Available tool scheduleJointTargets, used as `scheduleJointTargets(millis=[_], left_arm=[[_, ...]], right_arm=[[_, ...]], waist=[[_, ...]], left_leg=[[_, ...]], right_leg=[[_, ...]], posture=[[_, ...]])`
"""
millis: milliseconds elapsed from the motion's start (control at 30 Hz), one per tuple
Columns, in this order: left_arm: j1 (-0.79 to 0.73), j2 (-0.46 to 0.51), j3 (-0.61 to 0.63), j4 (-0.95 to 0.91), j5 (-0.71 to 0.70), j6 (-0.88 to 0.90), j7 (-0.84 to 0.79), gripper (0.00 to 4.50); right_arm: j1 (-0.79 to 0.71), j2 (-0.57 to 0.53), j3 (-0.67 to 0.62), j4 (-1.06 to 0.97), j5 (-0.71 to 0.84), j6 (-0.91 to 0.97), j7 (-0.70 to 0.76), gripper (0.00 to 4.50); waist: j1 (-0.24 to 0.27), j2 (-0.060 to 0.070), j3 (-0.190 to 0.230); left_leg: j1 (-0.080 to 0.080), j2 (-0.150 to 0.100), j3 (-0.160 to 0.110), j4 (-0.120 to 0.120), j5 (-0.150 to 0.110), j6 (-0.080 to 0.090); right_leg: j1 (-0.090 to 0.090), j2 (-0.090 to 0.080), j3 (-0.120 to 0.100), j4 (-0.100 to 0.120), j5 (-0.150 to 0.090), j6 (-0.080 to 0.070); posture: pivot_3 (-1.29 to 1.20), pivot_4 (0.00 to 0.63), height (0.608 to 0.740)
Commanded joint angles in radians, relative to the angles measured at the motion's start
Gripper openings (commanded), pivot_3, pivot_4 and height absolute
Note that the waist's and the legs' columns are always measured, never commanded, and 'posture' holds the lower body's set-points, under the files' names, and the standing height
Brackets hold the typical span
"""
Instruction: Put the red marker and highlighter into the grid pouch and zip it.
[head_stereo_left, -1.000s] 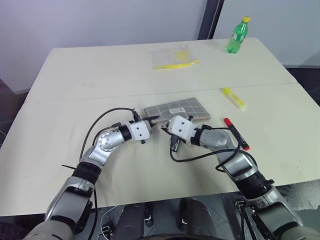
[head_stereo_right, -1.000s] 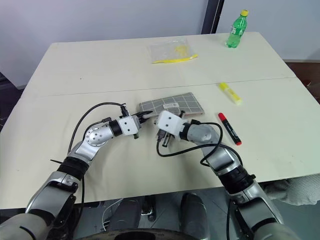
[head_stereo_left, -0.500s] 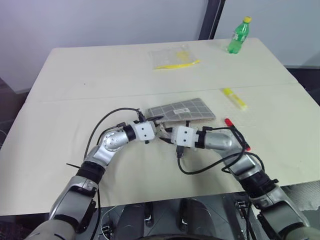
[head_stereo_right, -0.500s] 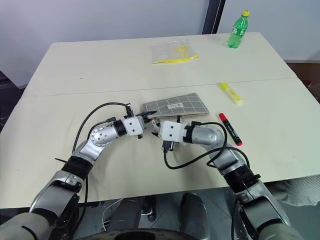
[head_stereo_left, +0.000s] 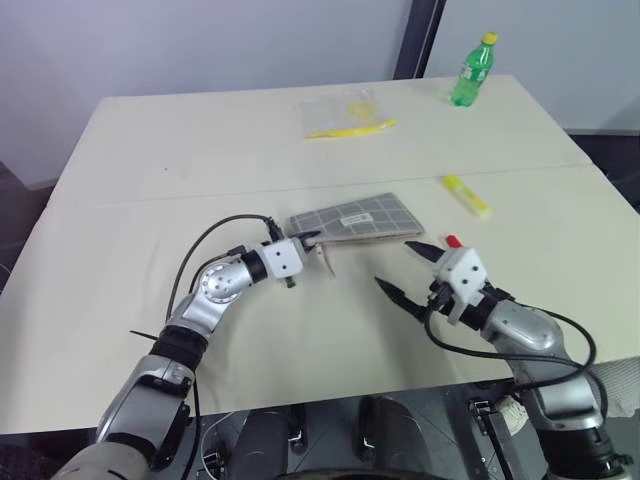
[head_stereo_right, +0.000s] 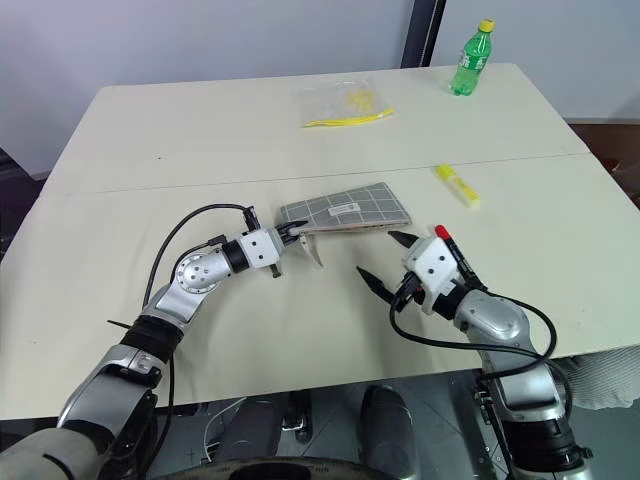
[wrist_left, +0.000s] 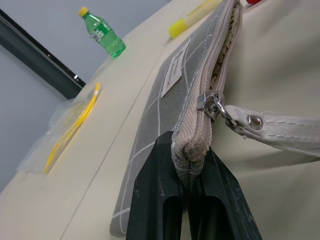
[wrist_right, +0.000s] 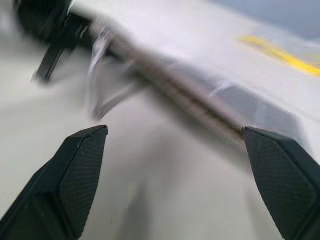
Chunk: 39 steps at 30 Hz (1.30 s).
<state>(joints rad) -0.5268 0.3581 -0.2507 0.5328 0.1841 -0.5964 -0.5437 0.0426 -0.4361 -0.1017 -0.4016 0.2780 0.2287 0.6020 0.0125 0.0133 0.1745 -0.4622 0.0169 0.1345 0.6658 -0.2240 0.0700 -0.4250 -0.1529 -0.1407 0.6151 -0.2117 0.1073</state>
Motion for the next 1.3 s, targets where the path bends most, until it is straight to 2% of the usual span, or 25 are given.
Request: scheduleJointTargets(millis=[33,167,433,667,767,833,867,967,1000,1100,1200,1300], left_arm=[[0.010,0.016,0.029,-0.030,-0.033,0.004,-0.007,0.00],[0.013,0.020,0.030,-0.033,-0.042,0.007,-0.011,0.00],[0.011,0.013,0.021,-0.031,-0.040,0.000,-0.021,0.00],[0.018,0.013,0.015,-0.039,-0.030,0.000,-0.018,0.00],[0.017,0.013,0.016,-0.042,-0.028,0.000,-0.017,0.00],[0.015,0.014,0.016,-0.042,-0.026,0.000,-0.015,0.00],[0.014,0.014,0.016,-0.041,-0.026,0.001,-0.015,0.00],[0.010,0.011,0.017,-0.038,-0.026,0.004,-0.012,0.00],[0.007,0.010,0.016,-0.034,-0.024,0.004,-0.011,0.00],[-0.001,0.006,0.014,-0.024,-0.018,0.002,-0.006,0.00],[-0.006,0.004,0.013,-0.019,-0.016,-0.002,-0.004,0.00],[-0.006,0.000,0.010,-0.019,-0.015,-0.005,-0.007,0.00]], right_arm=[[0.053,0.050,-0.088,-0.081,0.025,0.017,-0.116,4.44],[0.077,0.084,-0.147,-0.096,-0.004,0.028,-0.228,4.44],[0.099,0.029,-0.179,-0.008,-0.116,0.056,-0.309,4.44],[0.109,-0.009,-0.213,0.073,-0.087,0.276,-0.309,4.44],[0.118,-0.025,-0.212,0.074,-0.045,0.379,-0.280,3.61],[0.095,-0.013,-0.224,0.062,-0.008,0.417,-0.282,2.64],[0.085,-0.011,-0.227,0.056,0.004,0.422,-0.281,2.00],[0.080,-0.017,-0.204,0.013,0.056,0.397,-0.218,0.57],[0.094,-0.038,-0.181,-0.008,0.050,0.351,-0.174,0.44],[0.120,-0.064,-0.162,-0.058,0.074,0.258,-0.072,0.45],[0.147,-0.133,-0.126,-0.076,0.031,0.131,0.034,0.45],[0.115,-0.157,-0.110,-0.049,0.008,0.106,0.032,0.45]], waist=[[0.002,0.000,0.000],[0.000,0.000,0.000],[0.001,0.000,0.000],[0.000,0.000,0.000],[0.002,0.000,-0.001],[0.003,-0.001,-0.001],[0.002,-0.001,-0.001],[0.002,-0.001,-0.001],[0.001,-0.001,-0.001],[0.001,-0.001,-0.001],[0.001,-0.001,-0.001],[0.001,-0.002,-0.001]], left_leg=[[0.000,0.000,0.000,0.000,0.000,0.000],[0.000,0.000,0.000,0.000,0.000,0.000],[0.000,0.000,0.000,0.000,0.000,0.000],[0.000,0.000,0.000,0.000,0.000,0.000],[0.001,0.000,0.000,0.000,0.000,0.000],[0.001,0.000,0.000,0.000,0.000,0.000],[0.001,0.000,0.000,0.000,0.000,0.000],[0.001,-0.001,0.000,0.000,0.000,0.000],[0.001,-0.001,0.000,0.000,0.000,0.000],[0.000,-0.001,0.000,0.000,0.000,0.000],[0.000,-0.001,0.000,-0.001,0.000,0.000],[0.000,-0.001,0.000,0.000,0.000,0.000]], right_leg=[[0.000,0.000,0.000,0.000,0.000,0.000],[-0.001,0.000,0.000,-0.001,0.000,-0.001],[-0.001,0.000,0.001,-0.001,-0.001,-0.002],[-0.001,0.000,0.001,-0.001,-0.002,-0.003],[0.000,0.000,0.001,-0.001,-0.002,-0.003],[0.000,0.000,0.001,-0.001,-0.002,-0.003],[0.000,0.000,0.001,-0.002,-0.002,-0.004],[0.000,0.000,0.001,-0.003,-0.002,-0.004],[0.000,0.000,0.001,-0.003,-0.002,-0.004],[-0.001,0.000,0.001,-0.002,-0.002,-0.003],[-0.001,0.000,0.001,-0.002,-0.001,-0.002],[0.000,0.000,0.001,-0.003,-0.002,-0.002]], posture=[[0.00,0.150,0.740],[0.00,0.150,0.740],[0.00,0.150,0.740],[0.00,0.150,0.740],[0.00,0.150,0.740],[0.00,0.150,0.740],[0.00,0.150,0.740],[0.00,0.150,0.740],[0.00,0.150,0.740],[0.00,0.150,0.740],[0.00,0.150,0.740],[0.00,0.150,0.740]])
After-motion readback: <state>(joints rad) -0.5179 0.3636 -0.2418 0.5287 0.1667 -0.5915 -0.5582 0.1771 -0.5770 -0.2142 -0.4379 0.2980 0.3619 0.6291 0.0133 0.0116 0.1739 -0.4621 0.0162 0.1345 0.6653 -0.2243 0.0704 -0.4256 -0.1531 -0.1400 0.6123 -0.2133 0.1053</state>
